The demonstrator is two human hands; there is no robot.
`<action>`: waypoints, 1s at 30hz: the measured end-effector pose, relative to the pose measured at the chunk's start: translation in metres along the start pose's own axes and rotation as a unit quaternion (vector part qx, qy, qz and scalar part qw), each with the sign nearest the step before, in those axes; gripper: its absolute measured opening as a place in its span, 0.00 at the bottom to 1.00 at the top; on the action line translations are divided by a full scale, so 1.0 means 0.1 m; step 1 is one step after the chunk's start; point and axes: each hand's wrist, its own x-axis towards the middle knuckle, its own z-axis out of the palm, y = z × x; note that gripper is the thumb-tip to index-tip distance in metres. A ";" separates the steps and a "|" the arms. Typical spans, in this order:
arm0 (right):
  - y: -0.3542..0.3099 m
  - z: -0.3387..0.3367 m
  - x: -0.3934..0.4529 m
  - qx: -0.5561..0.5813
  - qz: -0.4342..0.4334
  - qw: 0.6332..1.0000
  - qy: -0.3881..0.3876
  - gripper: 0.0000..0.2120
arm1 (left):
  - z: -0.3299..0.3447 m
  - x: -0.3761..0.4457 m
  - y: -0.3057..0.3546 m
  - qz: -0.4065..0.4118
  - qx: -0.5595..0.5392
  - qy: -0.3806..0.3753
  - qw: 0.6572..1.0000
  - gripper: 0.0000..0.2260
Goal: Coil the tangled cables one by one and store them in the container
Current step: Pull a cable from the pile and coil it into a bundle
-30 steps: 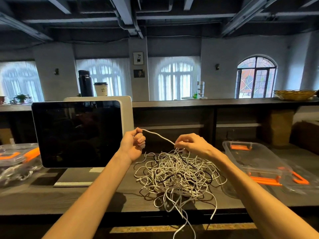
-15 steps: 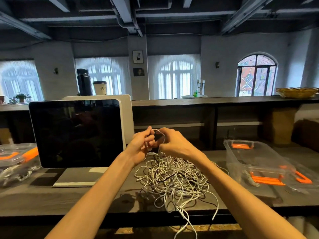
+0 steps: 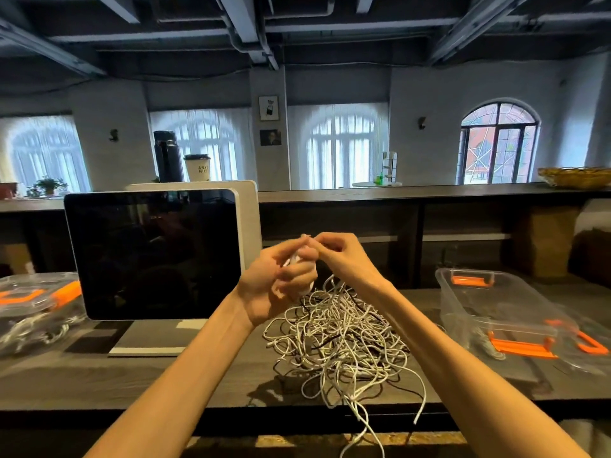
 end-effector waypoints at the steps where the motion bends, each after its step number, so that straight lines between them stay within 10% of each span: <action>1: 0.02 0.04 -0.04 -0.012 -0.001 1.000 0.002 0.19 | 0.04 0.01 0.03 0.032 -0.034 -0.003 0.999 0.17; 10: -0.02 0.17 -0.26 -0.395 -0.064 0.914 -0.069 0.16 | -0.05 0.22 0.00 0.226 0.300 0.244 0.894 0.14; 19: -0.30 -0.16 -0.16 -0.399 -0.069 0.913 -0.048 0.07 | -0.29 0.26 -0.01 0.207 0.697 0.267 0.632 0.16; 25: -0.39 -0.59 -0.10 -0.253 -0.069 0.965 0.031 0.12 | -0.18 0.02 0.01 0.030 0.549 0.219 0.806 0.31; 30: -0.22 -0.73 0.03 -0.209 -0.064 0.973 0.074 0.13 | -0.11 -0.12 -0.09 -0.018 0.467 0.136 0.874 0.23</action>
